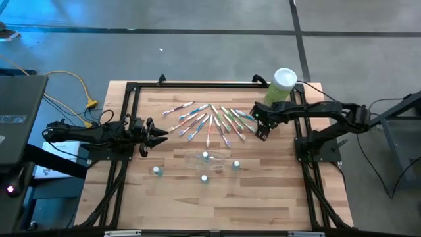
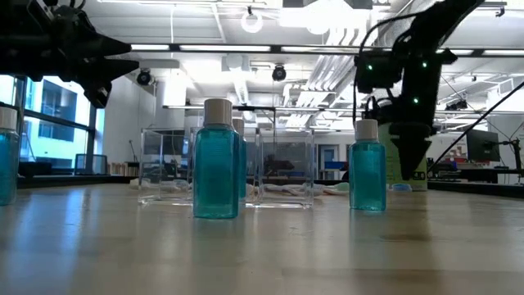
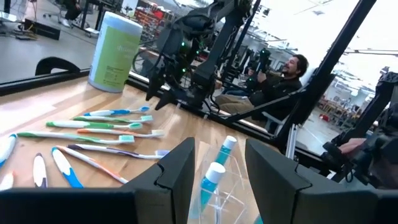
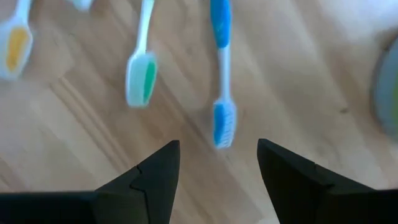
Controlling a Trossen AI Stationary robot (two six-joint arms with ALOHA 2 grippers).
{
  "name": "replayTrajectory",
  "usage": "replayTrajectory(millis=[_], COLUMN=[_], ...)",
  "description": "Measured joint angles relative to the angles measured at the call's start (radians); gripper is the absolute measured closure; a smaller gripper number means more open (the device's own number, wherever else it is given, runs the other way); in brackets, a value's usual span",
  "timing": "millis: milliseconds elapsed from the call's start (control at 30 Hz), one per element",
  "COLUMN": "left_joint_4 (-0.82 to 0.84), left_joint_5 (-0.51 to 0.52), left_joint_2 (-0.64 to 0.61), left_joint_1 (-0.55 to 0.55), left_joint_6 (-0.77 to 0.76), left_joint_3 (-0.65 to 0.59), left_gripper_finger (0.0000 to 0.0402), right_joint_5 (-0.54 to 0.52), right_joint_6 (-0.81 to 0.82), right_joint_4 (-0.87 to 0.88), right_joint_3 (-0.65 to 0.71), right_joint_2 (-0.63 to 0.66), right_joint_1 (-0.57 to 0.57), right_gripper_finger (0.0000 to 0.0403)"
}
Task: Pick & Place toothbrushing station
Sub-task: Put the blue toothbrush into the transparent organizer
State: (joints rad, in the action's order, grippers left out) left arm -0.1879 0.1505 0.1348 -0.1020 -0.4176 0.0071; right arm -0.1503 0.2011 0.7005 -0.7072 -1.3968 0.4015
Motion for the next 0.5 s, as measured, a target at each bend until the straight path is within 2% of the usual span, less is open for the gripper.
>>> replayTrajectory(millis=[233, 400, 500], left_joint_4=[0.000, 0.000, 0.000], left_joint_5=[0.000, -0.002, -0.005], left_joint_2=[0.000, 0.000, 0.000], left_joint_1=[0.000, 0.000, 0.000], left_joint_6=[0.067, 0.088, 0.088], left_joint_3=[0.000, 0.000, 0.000], left_gripper_finger=[0.0263, 0.0263, 0.0263], right_joint_5=[-0.013, -0.047, 0.002], right_joint_6=[-0.052, -0.067, -0.071], right_joint_4=[-0.208, -0.245, -0.266], right_joint_3=[0.093, 0.102, 0.097], right_joint_2=[-0.001, -0.048, -0.095], right_joint_1=[0.000, 0.013, 0.041], right_gripper_finger=[0.0196, 0.0196, 0.0196])
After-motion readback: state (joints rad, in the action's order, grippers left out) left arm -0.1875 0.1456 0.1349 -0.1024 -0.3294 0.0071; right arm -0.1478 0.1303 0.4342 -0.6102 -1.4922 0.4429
